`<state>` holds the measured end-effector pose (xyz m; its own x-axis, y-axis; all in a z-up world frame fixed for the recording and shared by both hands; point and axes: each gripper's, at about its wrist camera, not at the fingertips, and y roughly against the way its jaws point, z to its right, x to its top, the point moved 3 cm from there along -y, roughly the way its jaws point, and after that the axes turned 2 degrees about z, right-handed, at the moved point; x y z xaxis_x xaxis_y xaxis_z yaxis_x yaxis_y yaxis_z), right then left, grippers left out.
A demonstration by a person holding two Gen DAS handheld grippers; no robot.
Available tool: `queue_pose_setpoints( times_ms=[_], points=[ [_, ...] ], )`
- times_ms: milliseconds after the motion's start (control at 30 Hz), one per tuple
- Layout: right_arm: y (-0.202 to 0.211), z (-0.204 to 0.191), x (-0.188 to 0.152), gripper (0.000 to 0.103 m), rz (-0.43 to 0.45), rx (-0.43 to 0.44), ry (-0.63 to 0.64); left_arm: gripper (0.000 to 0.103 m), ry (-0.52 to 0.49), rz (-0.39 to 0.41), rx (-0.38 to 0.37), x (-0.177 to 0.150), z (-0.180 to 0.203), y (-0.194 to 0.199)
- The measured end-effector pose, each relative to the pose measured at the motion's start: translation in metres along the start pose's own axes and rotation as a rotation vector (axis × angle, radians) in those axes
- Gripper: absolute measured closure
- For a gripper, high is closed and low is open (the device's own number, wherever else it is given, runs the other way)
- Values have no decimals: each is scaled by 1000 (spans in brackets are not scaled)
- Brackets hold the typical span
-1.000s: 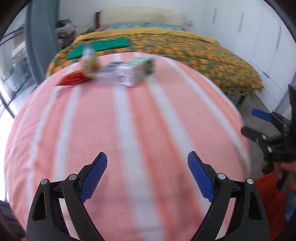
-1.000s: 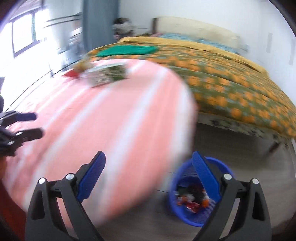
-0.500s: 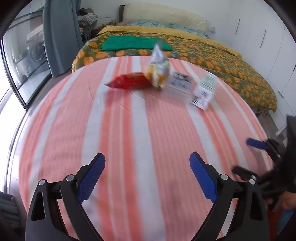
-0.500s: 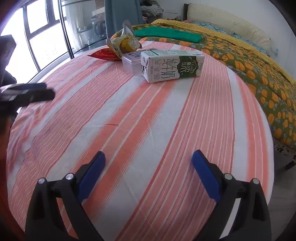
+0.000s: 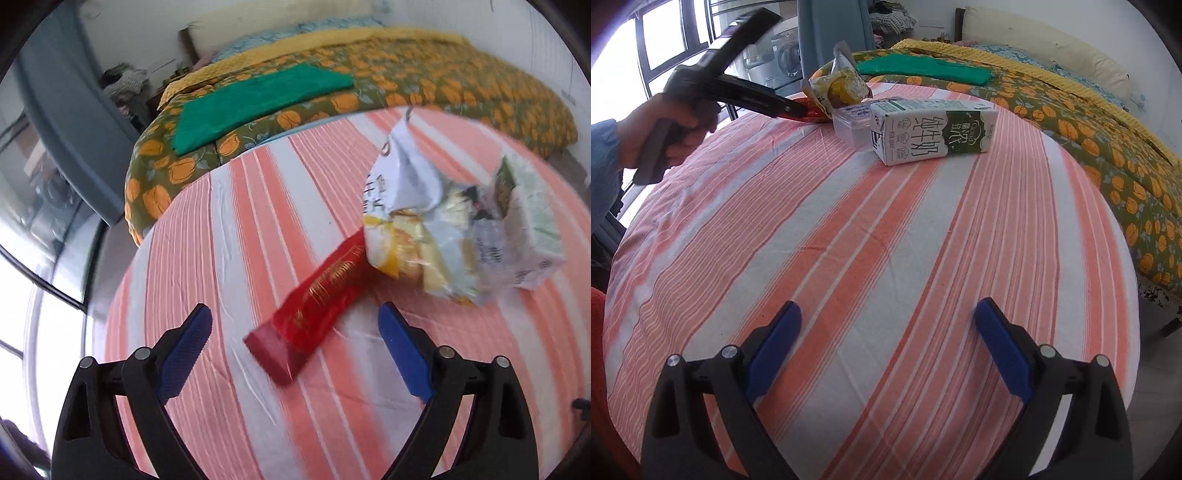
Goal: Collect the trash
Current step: 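Grasp the red snack wrapper with left tool while right tool grasps milk carton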
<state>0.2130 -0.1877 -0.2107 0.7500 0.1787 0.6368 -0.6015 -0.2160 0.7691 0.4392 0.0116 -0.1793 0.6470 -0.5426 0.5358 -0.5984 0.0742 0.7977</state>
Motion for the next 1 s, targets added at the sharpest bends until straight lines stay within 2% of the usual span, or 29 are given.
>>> queue_pose_setpoints(
  times_ms=[67,100,167,200,267,300,367,500,633,800,900,1000],
  points=[
    [0,0,0,10,0,1,0,31,-28,-21,-14,5,3,-10],
    [0,0,-1,10,0,1,-1,36,-35,-24,-45,5,4,-13],
    [0,0,0,10,0,0,-1,52,-45,-26,-73,5,7,-15],
    [0,0,0,10,0,1,-1,56,-47,-22,-75,2,9,-14],
    [0,0,0,10,0,1,-1,73,-30,-24,-90,-2,11,-12],
    [0,0,0,10,0,0,-1,79,-10,-23,-99,-6,10,-8],
    [0,0,0,10,0,1,-1,83,39,-25,-101,-15,10,3],
    [0,0,0,10,0,0,-1,84,190,-47,-110,-51,13,37],
    [0,0,0,10,-1,-1,-2,84,315,-72,-114,-98,35,79],
    [1,-1,-1,10,-1,-2,-1,82,358,-65,-139,-138,76,109],
    [1,-1,-1,10,-1,-2,-1,72,341,-39,-141,-144,92,117],
    [1,0,-1,10,0,-6,-5,48,325,-15,-162,-140,100,118]
  ],
)
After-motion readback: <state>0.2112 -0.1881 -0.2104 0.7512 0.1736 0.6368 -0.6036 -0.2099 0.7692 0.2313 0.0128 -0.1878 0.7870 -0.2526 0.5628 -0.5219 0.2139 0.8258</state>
